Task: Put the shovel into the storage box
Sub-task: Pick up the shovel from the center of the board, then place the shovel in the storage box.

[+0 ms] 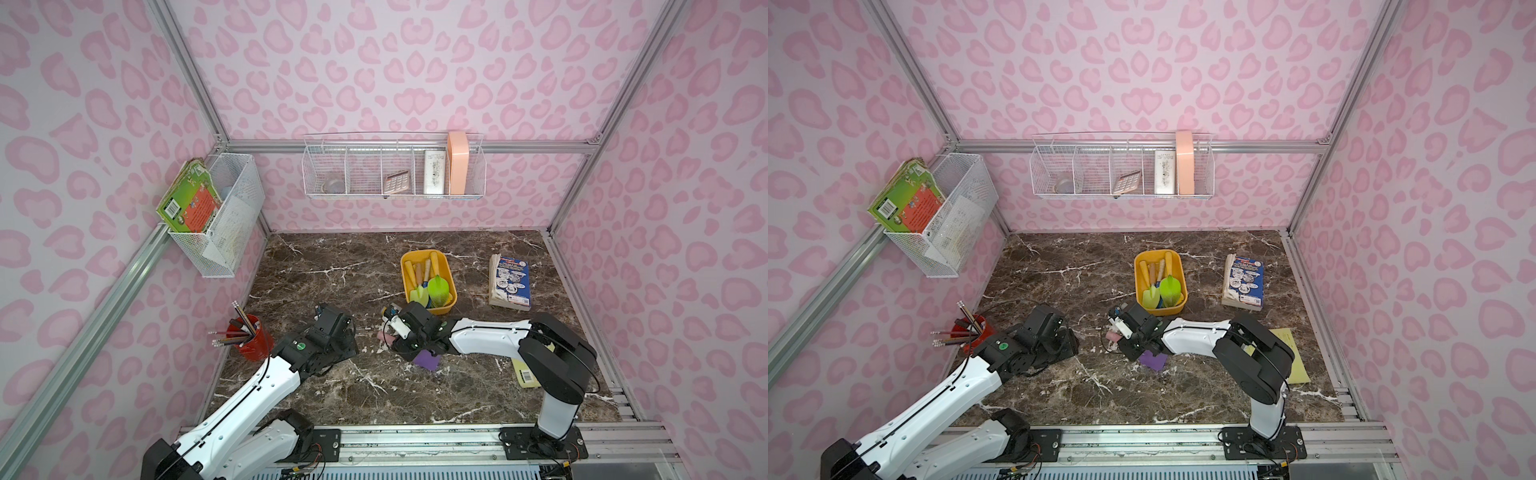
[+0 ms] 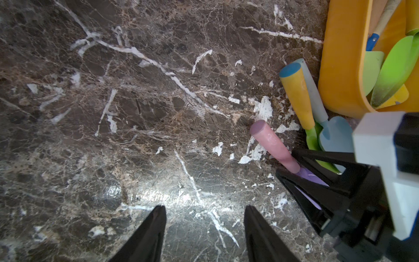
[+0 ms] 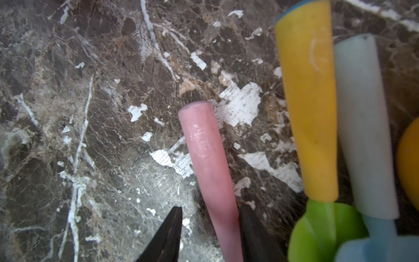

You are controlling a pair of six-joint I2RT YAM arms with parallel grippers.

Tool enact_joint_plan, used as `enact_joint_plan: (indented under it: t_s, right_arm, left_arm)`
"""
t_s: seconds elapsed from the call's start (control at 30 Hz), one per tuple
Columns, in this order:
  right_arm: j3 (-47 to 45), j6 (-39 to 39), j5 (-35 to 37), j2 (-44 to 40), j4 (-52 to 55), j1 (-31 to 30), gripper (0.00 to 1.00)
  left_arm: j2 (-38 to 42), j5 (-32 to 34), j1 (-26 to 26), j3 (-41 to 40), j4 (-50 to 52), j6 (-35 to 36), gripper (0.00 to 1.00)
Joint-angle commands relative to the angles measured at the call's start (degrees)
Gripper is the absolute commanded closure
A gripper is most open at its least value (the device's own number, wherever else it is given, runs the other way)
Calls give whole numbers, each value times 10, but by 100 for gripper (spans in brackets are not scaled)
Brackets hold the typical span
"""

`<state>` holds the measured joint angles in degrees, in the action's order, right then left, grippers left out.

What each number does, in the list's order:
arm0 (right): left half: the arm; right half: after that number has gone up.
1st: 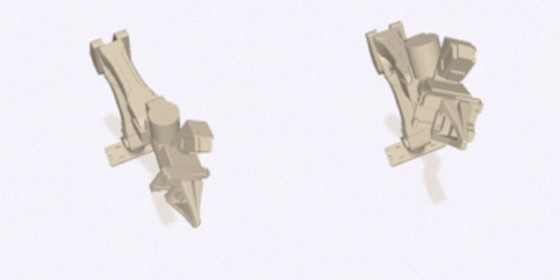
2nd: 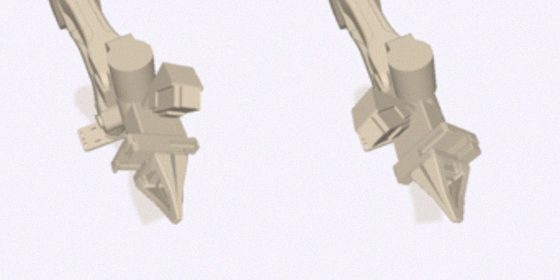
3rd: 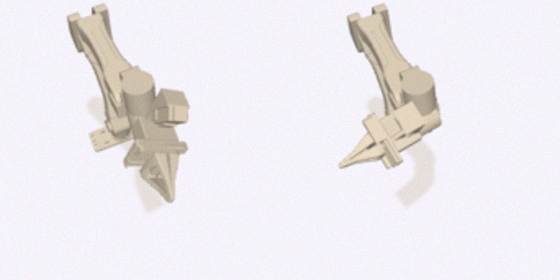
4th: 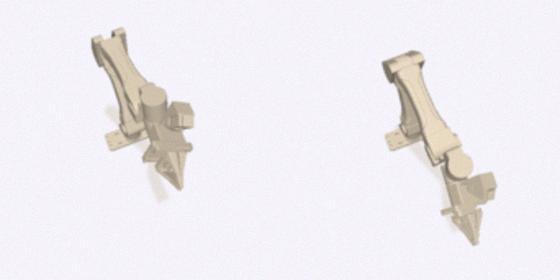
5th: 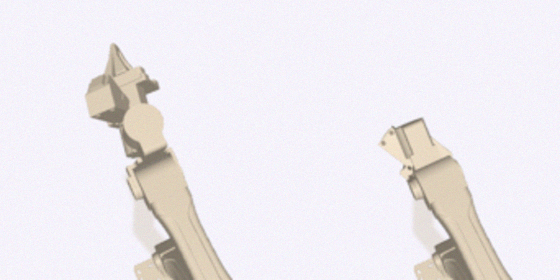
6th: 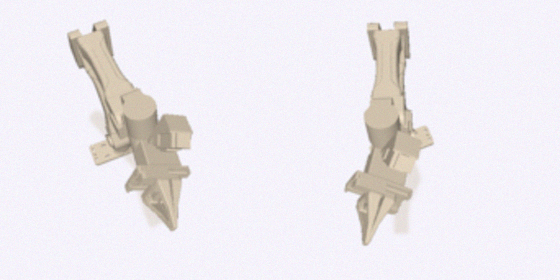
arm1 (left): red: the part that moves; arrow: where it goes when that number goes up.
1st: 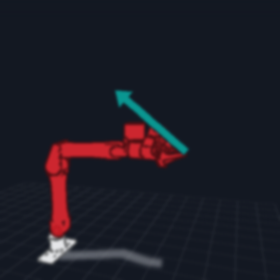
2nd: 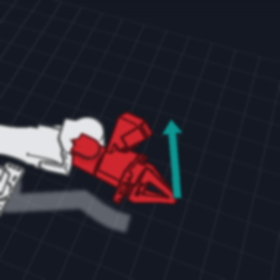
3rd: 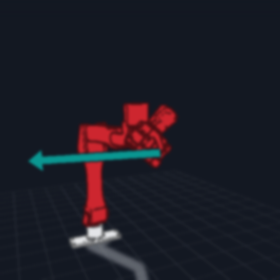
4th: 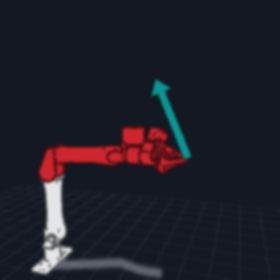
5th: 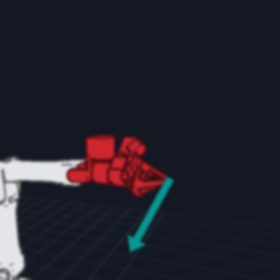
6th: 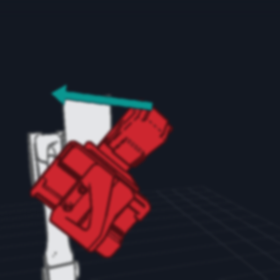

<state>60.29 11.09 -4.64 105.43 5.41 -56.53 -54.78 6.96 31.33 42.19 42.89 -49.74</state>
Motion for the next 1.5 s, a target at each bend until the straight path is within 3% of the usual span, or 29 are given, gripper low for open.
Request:
enact_joint_plan:
  t_s: [0.0,0.43,0.6,0.73,0.93,1.27,1.47]
  right_arm:
    - [9,-17,35,10,17,-7,56]
    - [2,-23,53,22,13,-16,60]
    - [-5,-14,49,23,7,-21,67]
    - [-2,-10,46,19,8,-24,79]
    - [-3,4,34,-16,10,-22,84]
    - [36,39,0,-93,41,35,84]
    - [133,73,43,-71,84,105,84]
  left_arm:
    - [0,5,-1,0,0,1,40]
    - [3,4,-3,-4,-3,2,40]
    - [7,3,-4,-6,-5,1,40]
    - [4,-2,-4,-6,-11,1,40]
    - [0,-12,-4,2,-19,6,40]
    - [-35,-64,-4,39,-46,25,39]
    - [-57,-81,-3,47,-76,24,39]
